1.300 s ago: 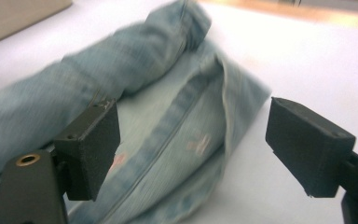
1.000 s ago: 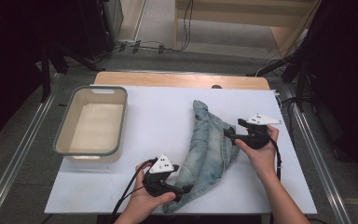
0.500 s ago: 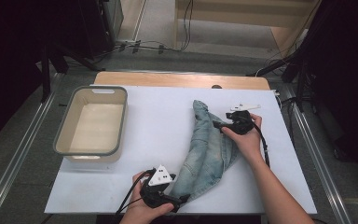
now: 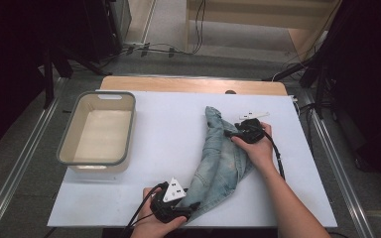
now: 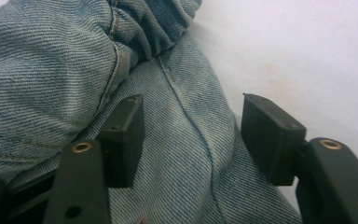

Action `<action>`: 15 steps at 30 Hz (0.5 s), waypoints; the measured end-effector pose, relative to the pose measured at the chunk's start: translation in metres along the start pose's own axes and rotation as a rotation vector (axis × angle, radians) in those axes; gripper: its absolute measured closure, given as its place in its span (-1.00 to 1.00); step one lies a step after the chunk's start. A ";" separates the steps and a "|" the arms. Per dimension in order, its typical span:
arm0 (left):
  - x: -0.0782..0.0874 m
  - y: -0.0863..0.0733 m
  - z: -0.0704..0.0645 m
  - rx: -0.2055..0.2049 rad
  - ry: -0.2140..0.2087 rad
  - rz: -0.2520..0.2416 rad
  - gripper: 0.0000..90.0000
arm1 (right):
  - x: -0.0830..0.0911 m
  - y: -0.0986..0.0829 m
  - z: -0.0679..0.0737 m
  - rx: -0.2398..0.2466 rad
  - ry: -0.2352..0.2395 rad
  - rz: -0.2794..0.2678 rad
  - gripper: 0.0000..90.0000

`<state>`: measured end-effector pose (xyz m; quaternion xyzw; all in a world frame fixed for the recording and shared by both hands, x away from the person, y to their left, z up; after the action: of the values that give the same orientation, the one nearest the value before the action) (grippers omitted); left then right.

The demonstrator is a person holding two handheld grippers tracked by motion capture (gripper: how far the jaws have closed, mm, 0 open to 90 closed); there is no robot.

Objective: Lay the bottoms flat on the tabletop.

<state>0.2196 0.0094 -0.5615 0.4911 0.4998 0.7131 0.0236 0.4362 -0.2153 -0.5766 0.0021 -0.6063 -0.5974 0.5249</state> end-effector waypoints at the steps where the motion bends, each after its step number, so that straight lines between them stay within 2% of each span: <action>1: 0.000 0.000 0.000 0.007 -0.001 0.001 0.10 | 0.000 0.000 0.000 -0.004 0.001 -0.001 -0.04; 3: 0.000 0.000 0.001 0.014 -0.011 0.008 0.27 | 0.000 0.000 0.001 -0.003 0.006 0.001 0.09; 7: 0.002 0.002 0.007 0.038 -0.010 0.005 0.73 | 0.002 -0.001 0.005 0.000 0.044 0.017 0.59; 8: 0.003 0.002 0.009 0.039 -0.015 0.007 0.80 | 0.004 -0.002 0.006 0.000 0.044 0.023 0.65; 11: 0.005 0.005 0.015 0.040 -0.010 0.008 0.84 | 0.010 -0.003 0.007 0.016 0.023 0.036 0.74; 13: 0.006 0.007 0.019 0.055 -0.018 0.004 0.85 | 0.014 -0.005 0.007 0.006 0.014 0.026 0.77; 15: 0.006 0.010 0.024 0.067 -0.022 -0.002 0.86 | 0.021 -0.007 0.008 -0.030 0.015 0.007 0.78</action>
<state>0.2381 0.0241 -0.5500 0.4987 0.5238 0.6905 0.0134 0.4175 -0.2252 -0.5664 -0.0033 -0.5933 -0.6047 0.5313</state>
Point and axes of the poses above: each handheld gripper's, and its own axes: x roughly backward along the jaws, y roughly out of its top, z roughly to its left, the point moved 8 cm from there along -x, roughly forward along the jaws, and after that the axes turned 15 degrees about y, right-handed, at the moved point
